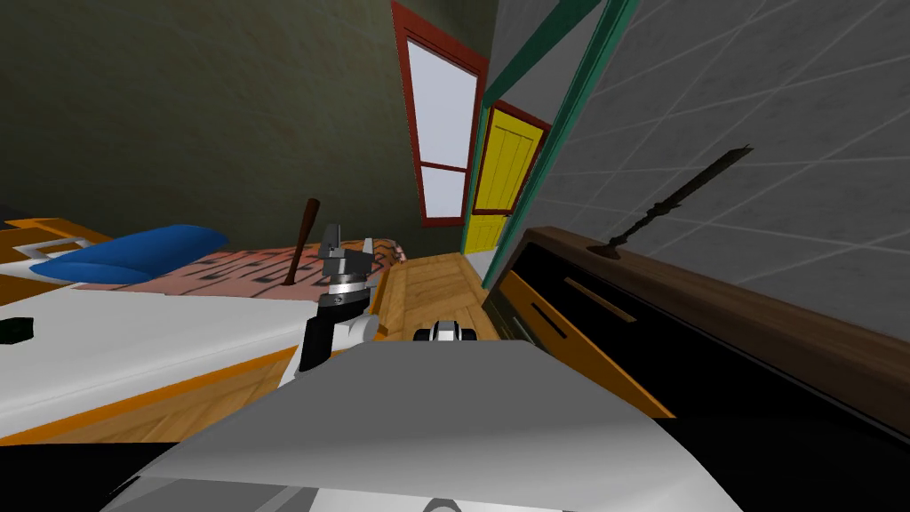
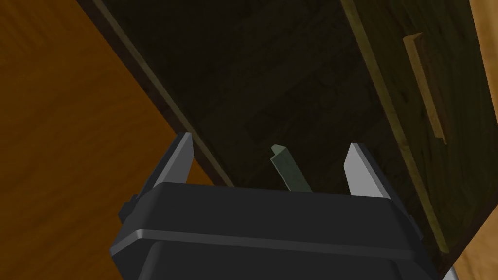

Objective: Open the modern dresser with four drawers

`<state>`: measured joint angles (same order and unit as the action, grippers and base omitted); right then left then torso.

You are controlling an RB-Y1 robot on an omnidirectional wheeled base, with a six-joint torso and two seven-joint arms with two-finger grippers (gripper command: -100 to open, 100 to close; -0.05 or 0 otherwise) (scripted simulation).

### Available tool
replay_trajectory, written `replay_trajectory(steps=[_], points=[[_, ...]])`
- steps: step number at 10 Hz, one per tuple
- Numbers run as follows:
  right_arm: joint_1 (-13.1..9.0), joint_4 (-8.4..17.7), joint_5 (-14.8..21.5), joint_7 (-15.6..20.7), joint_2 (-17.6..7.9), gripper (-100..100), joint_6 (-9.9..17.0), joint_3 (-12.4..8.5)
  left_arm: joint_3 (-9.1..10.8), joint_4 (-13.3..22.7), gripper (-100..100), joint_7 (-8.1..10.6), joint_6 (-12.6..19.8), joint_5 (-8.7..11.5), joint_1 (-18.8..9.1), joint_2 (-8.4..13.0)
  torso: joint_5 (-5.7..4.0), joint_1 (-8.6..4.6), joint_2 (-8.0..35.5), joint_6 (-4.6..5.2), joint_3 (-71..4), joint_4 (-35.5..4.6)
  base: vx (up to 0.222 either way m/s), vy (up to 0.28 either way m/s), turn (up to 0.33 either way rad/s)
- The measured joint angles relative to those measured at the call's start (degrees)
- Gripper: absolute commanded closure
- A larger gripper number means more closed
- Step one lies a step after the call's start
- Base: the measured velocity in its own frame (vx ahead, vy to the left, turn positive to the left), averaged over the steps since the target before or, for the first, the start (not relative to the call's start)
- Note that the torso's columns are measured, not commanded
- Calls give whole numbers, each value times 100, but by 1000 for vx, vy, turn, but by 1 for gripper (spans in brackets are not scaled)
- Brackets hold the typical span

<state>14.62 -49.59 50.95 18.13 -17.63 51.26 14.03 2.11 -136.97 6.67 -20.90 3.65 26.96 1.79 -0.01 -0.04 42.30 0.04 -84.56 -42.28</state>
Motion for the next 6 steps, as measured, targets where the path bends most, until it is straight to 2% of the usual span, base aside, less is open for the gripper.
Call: replay_trajectory(steps=[2, 3, 4, 6], points=[[-162, 356, 162, -28, -49, -100, 217, 36, 0, 0, 0, 0, 0, 0, 0, 0, 2, 6, -3, -1, -2, 1, 16, 32, 215], [-212, 475, 244, 11, -89, -100, 370, 53, -1, 0, 0, 0, 0, 0, -1, 0, 2, 9, -4, -7, -2, 0, 21, 28, 127], [-226, 552, 290, 47, -115, -100, 501, 62, 0, 0, 0, 0, 0, 0, 0, 0, 2, 3, -2, 1, -2, 1, 9, 11, -39], [-306, 728, 381, 69, -157, -100, 681, 80, -1, 0, 0, 0, 0, 0, -1, 0, 1, 5, 1, -9, 1, -2, 11, 26, 196]])
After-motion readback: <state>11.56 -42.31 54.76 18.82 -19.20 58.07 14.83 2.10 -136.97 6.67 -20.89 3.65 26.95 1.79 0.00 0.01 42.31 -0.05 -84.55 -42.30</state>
